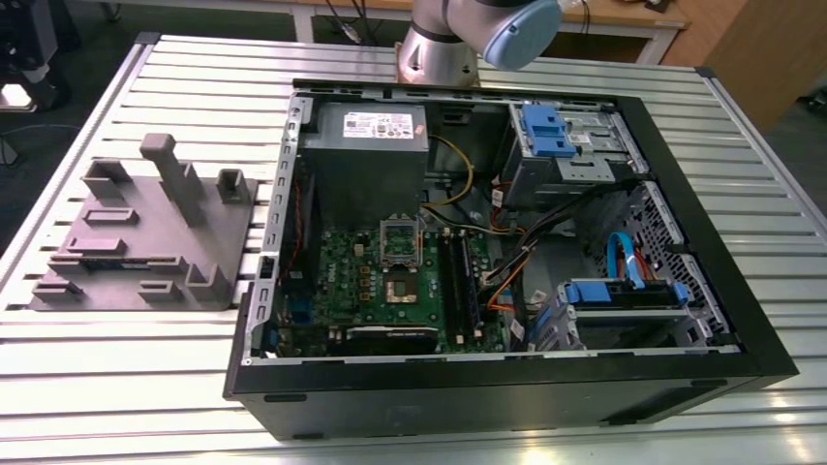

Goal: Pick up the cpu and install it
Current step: 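Pick up the cpu and move it towards the insertion slot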

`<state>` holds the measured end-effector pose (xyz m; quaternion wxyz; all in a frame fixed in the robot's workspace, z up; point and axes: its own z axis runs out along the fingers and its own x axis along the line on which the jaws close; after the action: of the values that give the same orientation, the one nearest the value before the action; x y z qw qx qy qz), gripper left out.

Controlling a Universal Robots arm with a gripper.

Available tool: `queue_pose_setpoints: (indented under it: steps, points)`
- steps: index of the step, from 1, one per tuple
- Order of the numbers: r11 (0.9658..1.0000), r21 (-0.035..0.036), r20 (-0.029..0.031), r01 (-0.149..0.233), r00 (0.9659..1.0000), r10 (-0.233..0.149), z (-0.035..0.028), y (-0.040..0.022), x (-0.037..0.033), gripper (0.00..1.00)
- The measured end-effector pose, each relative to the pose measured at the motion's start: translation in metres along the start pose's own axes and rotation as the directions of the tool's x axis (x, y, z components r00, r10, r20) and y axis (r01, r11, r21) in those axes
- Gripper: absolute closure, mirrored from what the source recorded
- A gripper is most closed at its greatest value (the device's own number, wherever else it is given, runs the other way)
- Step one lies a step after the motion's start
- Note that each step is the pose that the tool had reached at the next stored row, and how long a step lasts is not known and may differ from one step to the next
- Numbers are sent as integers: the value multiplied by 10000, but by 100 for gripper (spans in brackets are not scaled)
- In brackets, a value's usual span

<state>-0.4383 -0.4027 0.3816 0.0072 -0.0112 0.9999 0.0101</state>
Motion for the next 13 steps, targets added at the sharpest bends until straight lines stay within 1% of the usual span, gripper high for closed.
queue_pose_setpoints:
  steps: [2, 11, 13]
  points:
    - [10000, -1, 1, 0, 10000, 0, 1, -1, -26, 53]
    - [10000, -1, 1, 0, 10000, 0, 1, -1, -44, 53]
    - [10000, 0, 1, 0, 10000, 0, 2, -2, -73, 53]
